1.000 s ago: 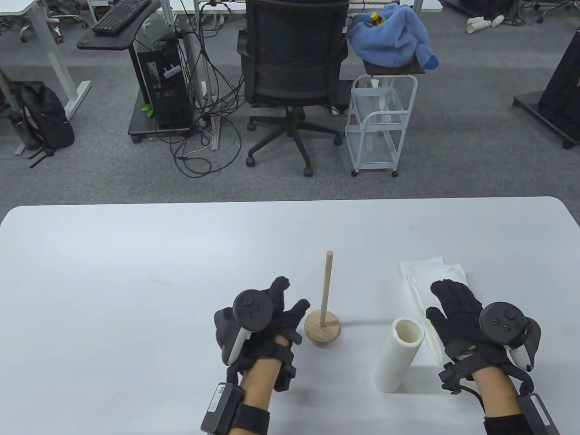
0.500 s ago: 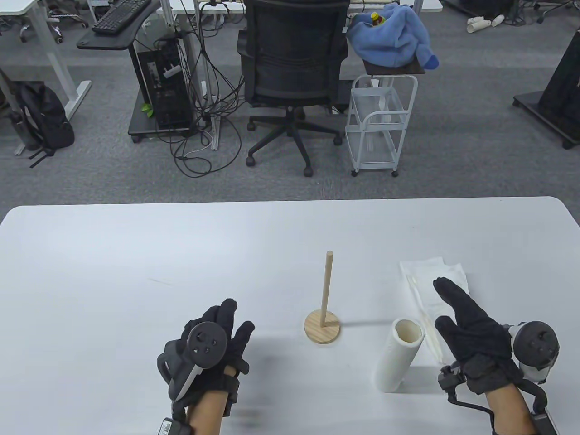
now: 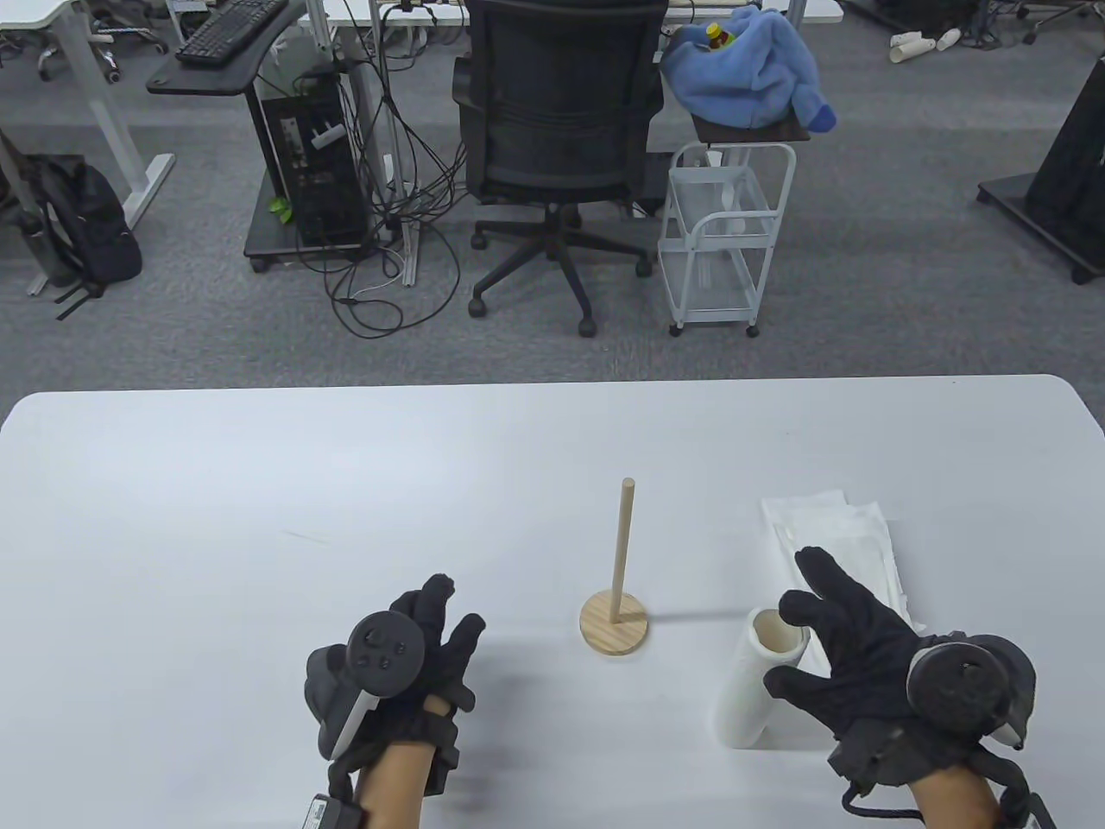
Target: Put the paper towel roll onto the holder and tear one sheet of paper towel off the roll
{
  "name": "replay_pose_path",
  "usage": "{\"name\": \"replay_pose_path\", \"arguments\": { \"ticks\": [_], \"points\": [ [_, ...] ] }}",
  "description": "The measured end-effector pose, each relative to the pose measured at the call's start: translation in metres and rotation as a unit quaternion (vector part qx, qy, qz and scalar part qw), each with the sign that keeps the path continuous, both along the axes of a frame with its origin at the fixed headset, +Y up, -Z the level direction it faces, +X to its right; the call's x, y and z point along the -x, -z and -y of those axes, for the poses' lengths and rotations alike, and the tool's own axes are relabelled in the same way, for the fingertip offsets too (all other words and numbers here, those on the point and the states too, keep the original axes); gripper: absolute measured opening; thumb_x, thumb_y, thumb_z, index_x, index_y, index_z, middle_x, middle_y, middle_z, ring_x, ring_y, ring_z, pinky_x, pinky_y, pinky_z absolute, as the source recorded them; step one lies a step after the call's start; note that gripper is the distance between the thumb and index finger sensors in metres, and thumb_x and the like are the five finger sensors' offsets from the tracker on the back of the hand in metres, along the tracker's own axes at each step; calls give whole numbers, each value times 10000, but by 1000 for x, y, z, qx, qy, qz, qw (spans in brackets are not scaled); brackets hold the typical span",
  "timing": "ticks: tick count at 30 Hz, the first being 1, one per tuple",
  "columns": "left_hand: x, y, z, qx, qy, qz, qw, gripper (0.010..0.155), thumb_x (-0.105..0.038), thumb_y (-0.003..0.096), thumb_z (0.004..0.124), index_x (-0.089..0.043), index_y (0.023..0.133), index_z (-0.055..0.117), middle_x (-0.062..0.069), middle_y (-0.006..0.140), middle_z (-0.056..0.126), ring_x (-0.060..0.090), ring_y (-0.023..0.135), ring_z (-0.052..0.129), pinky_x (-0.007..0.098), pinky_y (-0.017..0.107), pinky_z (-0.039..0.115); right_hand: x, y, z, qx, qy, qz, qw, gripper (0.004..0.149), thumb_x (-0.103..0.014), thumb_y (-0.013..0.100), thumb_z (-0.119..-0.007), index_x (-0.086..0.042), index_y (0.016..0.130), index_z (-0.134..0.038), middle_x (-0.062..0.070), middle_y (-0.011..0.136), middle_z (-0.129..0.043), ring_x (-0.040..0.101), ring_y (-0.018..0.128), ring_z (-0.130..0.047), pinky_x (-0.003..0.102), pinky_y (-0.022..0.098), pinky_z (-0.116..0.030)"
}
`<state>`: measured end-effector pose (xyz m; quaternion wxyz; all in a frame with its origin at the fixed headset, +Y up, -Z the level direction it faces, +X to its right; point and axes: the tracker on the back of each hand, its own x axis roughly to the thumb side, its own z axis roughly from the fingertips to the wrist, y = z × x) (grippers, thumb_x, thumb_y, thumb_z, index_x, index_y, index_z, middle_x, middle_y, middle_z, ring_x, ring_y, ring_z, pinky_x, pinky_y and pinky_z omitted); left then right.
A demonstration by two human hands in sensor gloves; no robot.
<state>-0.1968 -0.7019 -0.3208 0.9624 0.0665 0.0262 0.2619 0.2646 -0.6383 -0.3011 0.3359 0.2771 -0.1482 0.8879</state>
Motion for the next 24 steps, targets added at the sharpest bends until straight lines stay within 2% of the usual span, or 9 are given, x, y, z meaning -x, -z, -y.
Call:
{"name": "replay_pose_path", "arguments": {
  "ticks": [5,11,15,18,20,24],
  "points": [
    [4,-2,4,10,-41,8,999,629,-530,464,786,-245,1009,650,76,958,725,379,801,840,630,715,542,7,3,5,13,-19,0,1000,640,-574,423,-822,-391,945,-502,206,1114,-396,465,979,-608,629,695,-520],
    [7,-3,4,8,-27,7,1000,627,-526,464,786,-240,1006,654,80,955,727,383,795,842,631,712,542,14,8,13,44,-18,-6,999,562,-478,454,-797,-297,914,-530,201,1069,-510,462,882,-780,615,635,-636],
    [3,-3,7,18,-20,14,1000,625,-522,465,787,-238,1006,653,85,957,723,387,796,839,635,709,537,15,9,12,33,-5,-18,999,566,-449,452,-813,-269,903,-524,200,1039,-555,443,814,-851,592,592,-692],
    [2,-4,7,17,-25,17,999,624,-520,465,787,-237,1005,654,87,957,722,390,796,837,635,708,536,12,9,0,15,10,-14,1000,569,-446,457,-812,-263,907,-516,208,1032,-558,443,799,-857,576,586,-701],
    [1,-3,9,20,-24,20,999,625,-521,466,786,-237,1006,652,86,959,720,389,798,836,635,708,536,9,8,-15,-19,19,-3,1000,568,-448,458,-811,-263,906,-516,208,1026,-569,440,776,-865,560,576,-709],
    [-3,0,11,31,-21,27,999,628,-521,466,786,-237,1008,648,87,963,714,388,802,833,636,709,534,7,3,-41,-47,18,13,999,581,-456,461,-814,-268,911,-500,202,1016,-589,431,745,-878,542,560,-721]
  ]
}}
